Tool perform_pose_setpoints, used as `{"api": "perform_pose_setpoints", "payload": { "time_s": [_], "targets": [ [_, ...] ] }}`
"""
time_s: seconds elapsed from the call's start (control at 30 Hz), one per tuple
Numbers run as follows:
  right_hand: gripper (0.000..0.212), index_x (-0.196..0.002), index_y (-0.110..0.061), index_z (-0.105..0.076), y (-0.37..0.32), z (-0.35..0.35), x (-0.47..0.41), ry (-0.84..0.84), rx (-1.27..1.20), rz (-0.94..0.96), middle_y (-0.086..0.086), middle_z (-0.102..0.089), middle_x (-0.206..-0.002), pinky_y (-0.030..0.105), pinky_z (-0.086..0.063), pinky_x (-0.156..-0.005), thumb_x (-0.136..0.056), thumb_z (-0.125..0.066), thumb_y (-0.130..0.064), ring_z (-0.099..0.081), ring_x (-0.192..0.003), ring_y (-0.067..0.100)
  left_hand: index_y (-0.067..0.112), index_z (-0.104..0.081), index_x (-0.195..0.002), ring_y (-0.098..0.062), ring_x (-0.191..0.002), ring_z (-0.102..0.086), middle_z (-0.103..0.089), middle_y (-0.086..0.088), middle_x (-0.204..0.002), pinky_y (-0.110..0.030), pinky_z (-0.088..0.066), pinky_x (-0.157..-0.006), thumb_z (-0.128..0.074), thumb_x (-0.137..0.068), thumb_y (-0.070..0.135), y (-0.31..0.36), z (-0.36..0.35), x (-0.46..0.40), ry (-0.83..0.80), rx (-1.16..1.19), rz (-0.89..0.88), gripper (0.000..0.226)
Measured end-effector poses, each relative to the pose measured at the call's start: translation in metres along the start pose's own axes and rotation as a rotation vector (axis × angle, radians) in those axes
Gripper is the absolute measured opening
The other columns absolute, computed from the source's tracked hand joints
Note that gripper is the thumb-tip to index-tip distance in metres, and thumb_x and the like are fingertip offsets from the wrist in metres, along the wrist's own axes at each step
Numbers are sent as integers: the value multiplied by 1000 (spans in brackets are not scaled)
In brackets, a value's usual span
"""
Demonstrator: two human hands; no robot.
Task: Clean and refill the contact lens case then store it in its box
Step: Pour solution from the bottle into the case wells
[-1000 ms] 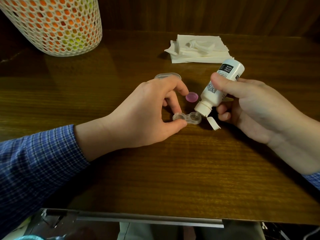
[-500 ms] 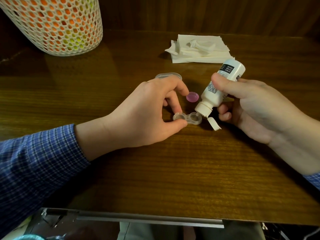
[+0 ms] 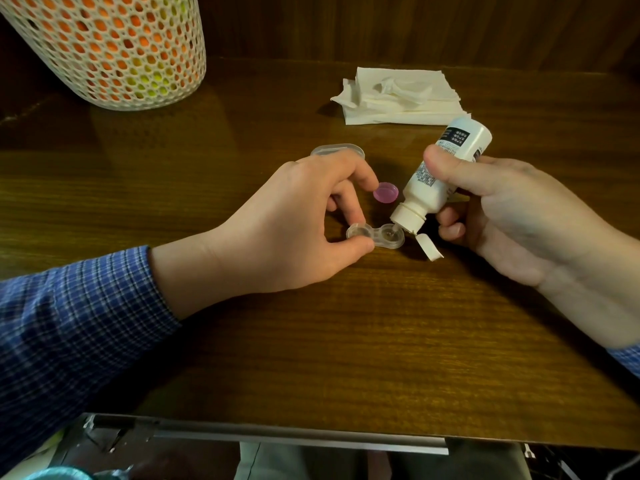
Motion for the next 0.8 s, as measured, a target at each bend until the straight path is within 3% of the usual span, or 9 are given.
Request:
{"api": "perform_pose_setpoints", "payload": {
  "time_s": [0.33, 0.5, 0.67, 0.8],
  "targets": [
    [51, -108, -17, -70, 0, 1, 0, 9, -6, -2, -4, -72, -74, 17, -42, -43, -65, -79, -42, -53, -49, 4, 16, -61, -130, 1, -92, -71, -75, 15, -89, -19, -53, -91, -84, -83, 27, 1, 0, 0, -4, -2, 6, 53],
    [39, -103, -12, -71, 0, 4, -1, 37, -50, -14, 1, -68, -77, 20, -44, -43, -80, -79, -42, -55, -50, 7, 16, -60, -130, 1, -92, -71, -75, 15, -90, -18, -53, -91, -84, -83, 27, 1, 0, -1, -7, -1, 9, 53],
    [43, -102, -13, -70, 0, 4, -2, 31, -38, -19, 2, -65, -79, 20, -44, -42, -75, -80, -44, -54, -49, 7, 15, -60, -130, 2, -92, -71, -75, 15, -90, -17, -53, -91, -83, -84, 27, 1, 1, -1, -6, 6, 8, 53],
    [51, -102, -11, -71, 0, 2, -2, 16, -12, 9, -2, -67, -68, 19, -43, -42, -64, -80, -44, -54, -49, 7, 15, -60, -130, 2, -91, -71, -75, 15, -90, -17, -53, -91, -84, -84, 26, 1, 1, 0, -8, 8, 8, 53]
  ]
}}
Point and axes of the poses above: each hand's wrist, its own x-axis away from the middle knuckle, its own z-axis out of the back of the hand, y = z × x, the point moved 4 cm from there along -x, towards the middle knuckle
